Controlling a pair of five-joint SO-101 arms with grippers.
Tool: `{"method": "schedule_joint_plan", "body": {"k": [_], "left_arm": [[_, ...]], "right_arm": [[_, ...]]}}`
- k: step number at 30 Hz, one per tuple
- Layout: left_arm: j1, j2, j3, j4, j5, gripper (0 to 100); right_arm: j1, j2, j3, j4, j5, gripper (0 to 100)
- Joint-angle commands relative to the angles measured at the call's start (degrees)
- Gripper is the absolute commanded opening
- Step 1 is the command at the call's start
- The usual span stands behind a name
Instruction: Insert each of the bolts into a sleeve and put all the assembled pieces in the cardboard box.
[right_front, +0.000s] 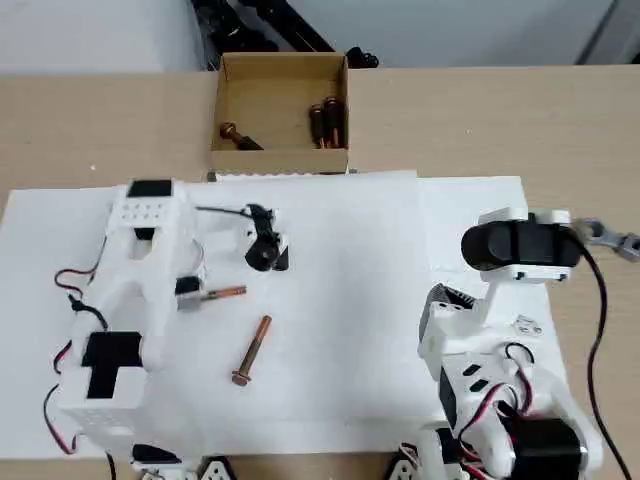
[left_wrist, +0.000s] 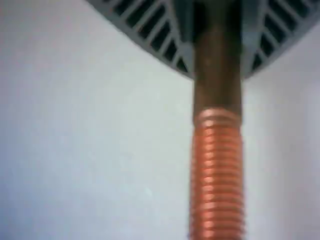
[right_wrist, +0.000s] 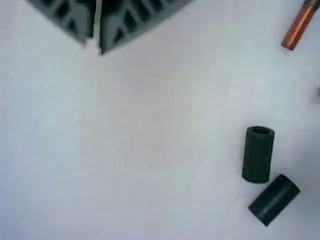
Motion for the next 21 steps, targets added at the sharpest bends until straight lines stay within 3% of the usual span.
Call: {"method": "schedule_joint_plan", "body": {"k": [1,4,9,17,21], "left_arm": [[-0.44,-1.32,-12.26,4.92,-3.16,0],[0.00,-1.32,-19.12,5.01,-4.04,0],[0.00,-0.79,-21.58,3.08,-16.44,0],[1.58,5.63,-20.35,-9.49,-21.80,0],[3.08,11.25,-20.62,-11.87,-21.89,0]], "right_arm": [[0.40,-0.04,-0.18,-1.19,0.53,0.8],[0.40,-0.04,-0.18,-1.19,0.53,0.8],[0.48,-0.04,-0.18,-0.92,0.44,0.8],[0.48,-0.04,-0.18,-1.45,0.26,0.8],[3.12,-0.04,-0.18,-1.45,0.35,0.8]]}}
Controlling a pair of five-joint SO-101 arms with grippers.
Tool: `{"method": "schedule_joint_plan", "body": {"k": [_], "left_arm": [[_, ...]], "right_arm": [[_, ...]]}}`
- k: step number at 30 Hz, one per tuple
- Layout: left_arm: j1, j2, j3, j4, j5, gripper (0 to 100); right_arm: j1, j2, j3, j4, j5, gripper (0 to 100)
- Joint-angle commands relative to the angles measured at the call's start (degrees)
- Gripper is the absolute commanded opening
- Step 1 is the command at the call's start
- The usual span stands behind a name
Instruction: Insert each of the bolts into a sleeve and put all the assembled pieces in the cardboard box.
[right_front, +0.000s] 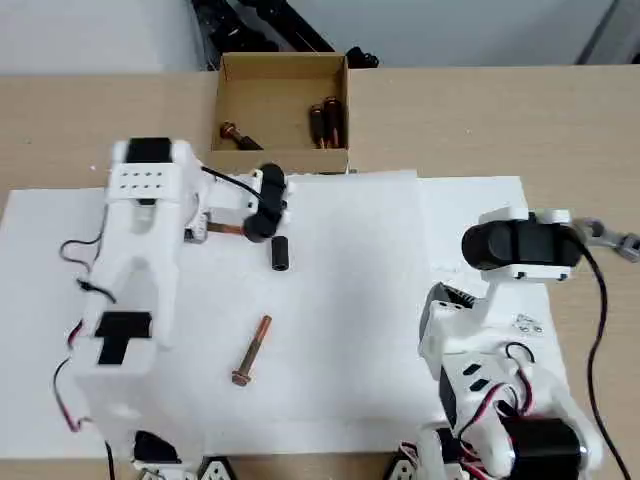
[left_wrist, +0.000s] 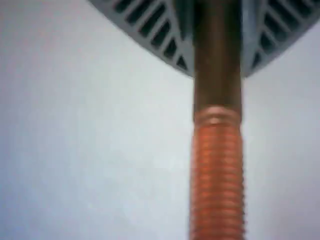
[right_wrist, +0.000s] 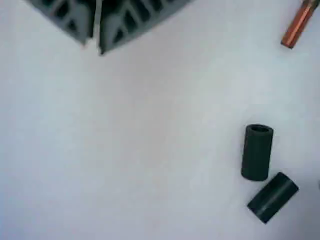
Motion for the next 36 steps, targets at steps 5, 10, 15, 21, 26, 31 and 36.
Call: {"method": "schedule_joint_plan", "body": {"k": [5,10,15,21,26,31,36], "left_arm": [[1.23,4.84,-1.45,-2.02,-2.81,0],[1.14,7.30,-1.36,-0.88,-2.55,0],[1.32,9.93,-1.71,-0.09,1.49,1],[1.23,8.35,-1.71,-0.09,7.56,1],[1.49,7.91,-2.07,-0.09,10.37,7],[1.49,3.78,-4.26,2.37,19.69,18],[1.76,-2.02,-5.23,6.77,22.95,23]], "right_arm": [[4.70,-0.04,-0.18,-0.75,0.53,0.8],[4.62,-0.04,-0.18,-0.92,0.53,0.8],[4.70,-0.04,-0.18,-0.57,0.53,0.8],[4.44,-0.04,-0.09,-0.57,0.53,0.8],[4.44,-0.04,-0.09,-0.48,0.53,0.8],[4.35,-0.04,-0.09,-0.48,0.53,0.7],[4.35,-0.04,-0.09,-0.48,0.53,0.7]]}}
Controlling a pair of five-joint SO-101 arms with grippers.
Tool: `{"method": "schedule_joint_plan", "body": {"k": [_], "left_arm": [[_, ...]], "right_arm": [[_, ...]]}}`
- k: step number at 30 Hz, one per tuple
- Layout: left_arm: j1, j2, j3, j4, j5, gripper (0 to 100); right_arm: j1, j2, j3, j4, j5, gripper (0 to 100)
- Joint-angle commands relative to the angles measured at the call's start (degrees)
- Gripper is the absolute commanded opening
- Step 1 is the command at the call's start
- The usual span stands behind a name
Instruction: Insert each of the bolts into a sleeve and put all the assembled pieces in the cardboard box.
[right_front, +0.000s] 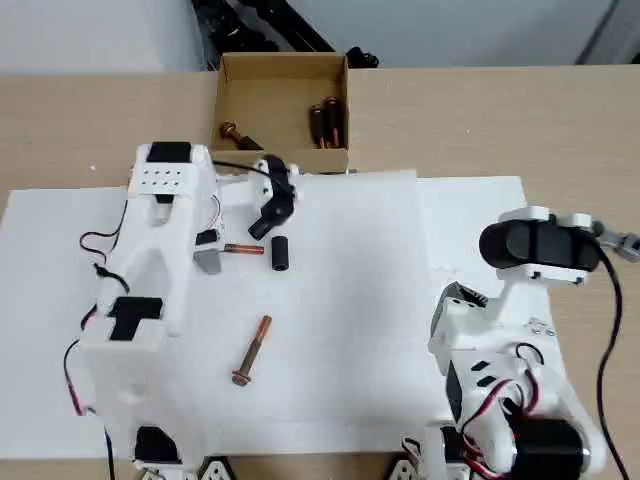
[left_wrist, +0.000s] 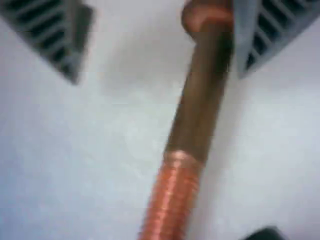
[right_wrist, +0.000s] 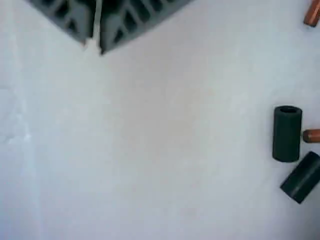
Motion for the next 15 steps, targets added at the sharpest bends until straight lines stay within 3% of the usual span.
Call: {"method": "schedule_joint_plan", "body": {"k": [1,4,7,15], "left_arm": [[0.53,-7.65,-2.51,4.40,1.49,23],[0.26,-11.16,-2.51,8.53,3.52,23],[0.09,-14.15,-2.51,9.76,13.71,23],[0.09,-20.22,-2.07,10.81,61.63,22]], "right_arm": [[0.48,-0.04,-0.26,-0.48,0.53,0.7],[0.48,-0.04,-0.26,-0.48,0.53,0.7],[0.48,-0.04,-0.26,-0.48,0.35,0.7],[0.48,-0.04,-0.26,-0.48,0.44,0.7]]}}
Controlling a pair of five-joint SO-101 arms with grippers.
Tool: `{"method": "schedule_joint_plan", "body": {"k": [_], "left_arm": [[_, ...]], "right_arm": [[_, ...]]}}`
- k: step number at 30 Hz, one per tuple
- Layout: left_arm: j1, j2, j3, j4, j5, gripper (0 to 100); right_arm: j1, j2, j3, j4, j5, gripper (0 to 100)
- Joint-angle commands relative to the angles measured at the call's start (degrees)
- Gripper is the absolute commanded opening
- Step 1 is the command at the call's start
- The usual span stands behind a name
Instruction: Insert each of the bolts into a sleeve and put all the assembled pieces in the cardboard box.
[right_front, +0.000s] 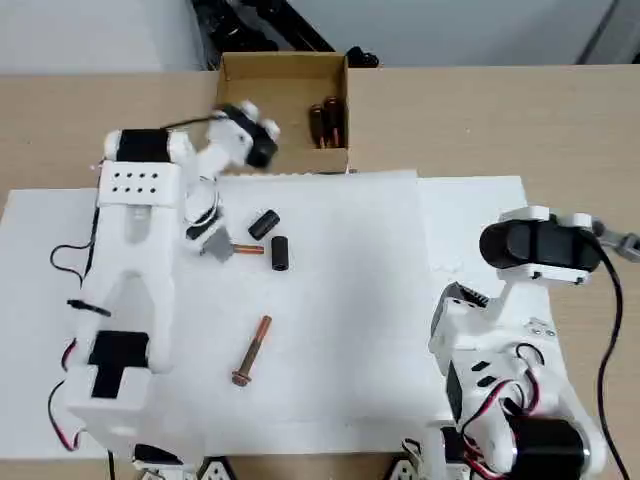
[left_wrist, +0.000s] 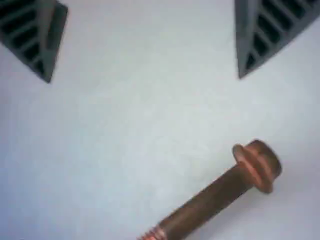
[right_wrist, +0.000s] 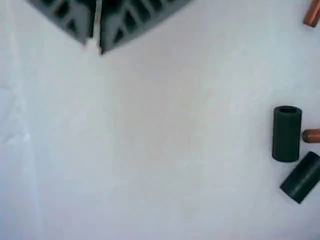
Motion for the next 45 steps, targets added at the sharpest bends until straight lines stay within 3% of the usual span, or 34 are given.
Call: {"method": "schedule_joint_plan", "body": {"k": [1,5,8,14,22,31,38,45], "left_arm": [[-0.18,-5.36,-1.89,1.67,24.35,22],[0.09,-7.30,-1.63,1.67,47.38,22],[0.26,-8.00,0.13,1.67,58.02,22],[0.18,-8.35,5.49,1.58,65.49,22],[0.62,-8.26,10.77,-3.52,79.38,23],[4.40,-2.46,11.21,-10.81,88.18,23],[0.97,3.52,10.95,-10.46,93.45,23],[-0.35,4.13,10.95,-10.99,96.35,23]], "right_arm": [[0.48,-0.04,-0.26,-0.57,0.44,0.7],[0.48,-0.04,-0.26,-0.57,0.53,0.7],[0.48,-0.04,-0.26,-1.10,0.53,0.7],[0.04,0.66,0.44,-1.27,0.53,0.9],[-8.66,6.46,4.66,-7.96,-2.46,0.7],[-17.80,20.26,4.31,-22.02,-2.64,0.7],[-23.16,27.82,4.31,-31.52,-2.64,0.7],[-25.63,31.52,4.31,-33.89,-4.04,0.7]]}}
